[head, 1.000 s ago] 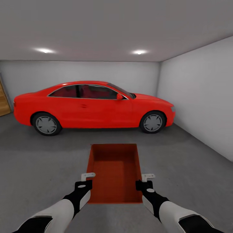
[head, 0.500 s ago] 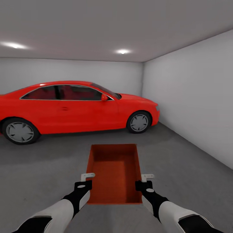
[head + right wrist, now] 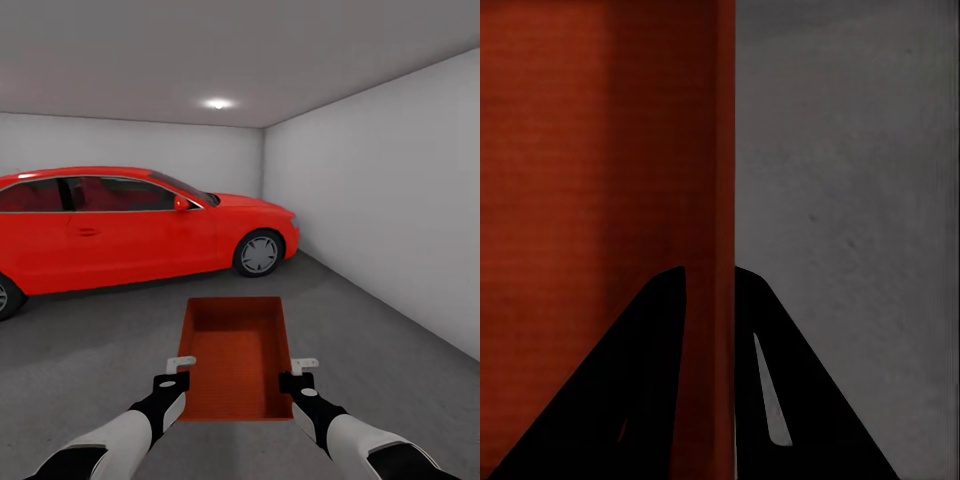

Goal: Move the two storage containers from the living room to the garage. In the garage, place one container on the floor and stack the other container on top of it (either order is fine).

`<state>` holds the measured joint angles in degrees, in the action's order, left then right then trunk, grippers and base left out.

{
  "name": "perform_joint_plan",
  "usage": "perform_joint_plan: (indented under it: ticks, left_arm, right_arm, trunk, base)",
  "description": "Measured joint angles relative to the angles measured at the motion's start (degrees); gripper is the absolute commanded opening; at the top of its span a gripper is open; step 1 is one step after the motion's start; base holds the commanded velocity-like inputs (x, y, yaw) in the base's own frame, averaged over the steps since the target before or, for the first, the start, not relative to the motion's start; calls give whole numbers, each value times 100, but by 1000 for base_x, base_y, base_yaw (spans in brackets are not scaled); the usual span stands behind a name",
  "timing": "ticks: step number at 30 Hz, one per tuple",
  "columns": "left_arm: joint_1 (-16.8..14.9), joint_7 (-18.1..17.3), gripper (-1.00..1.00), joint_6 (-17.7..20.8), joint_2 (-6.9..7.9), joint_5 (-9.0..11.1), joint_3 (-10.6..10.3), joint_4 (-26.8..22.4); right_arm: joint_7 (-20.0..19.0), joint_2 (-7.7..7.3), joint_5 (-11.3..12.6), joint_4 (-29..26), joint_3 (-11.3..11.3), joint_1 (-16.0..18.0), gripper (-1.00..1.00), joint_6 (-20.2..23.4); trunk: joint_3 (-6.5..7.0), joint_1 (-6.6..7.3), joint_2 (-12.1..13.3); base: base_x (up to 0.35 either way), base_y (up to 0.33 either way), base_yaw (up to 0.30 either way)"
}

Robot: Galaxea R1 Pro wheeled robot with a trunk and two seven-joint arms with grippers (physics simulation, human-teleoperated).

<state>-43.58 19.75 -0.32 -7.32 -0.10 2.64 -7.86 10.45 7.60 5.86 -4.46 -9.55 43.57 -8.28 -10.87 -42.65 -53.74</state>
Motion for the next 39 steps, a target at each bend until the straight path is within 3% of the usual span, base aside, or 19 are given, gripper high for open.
perform_joint_plan:
  ticks: [39]
  left_arm:
    - [3,0,-100,2,0,0,0,0]
  right_arm:
    - [0,1,0,6,1,-1,-100,-4]
  trunk:
    - [0,0,0]
  base:
    - [322,0,-282]
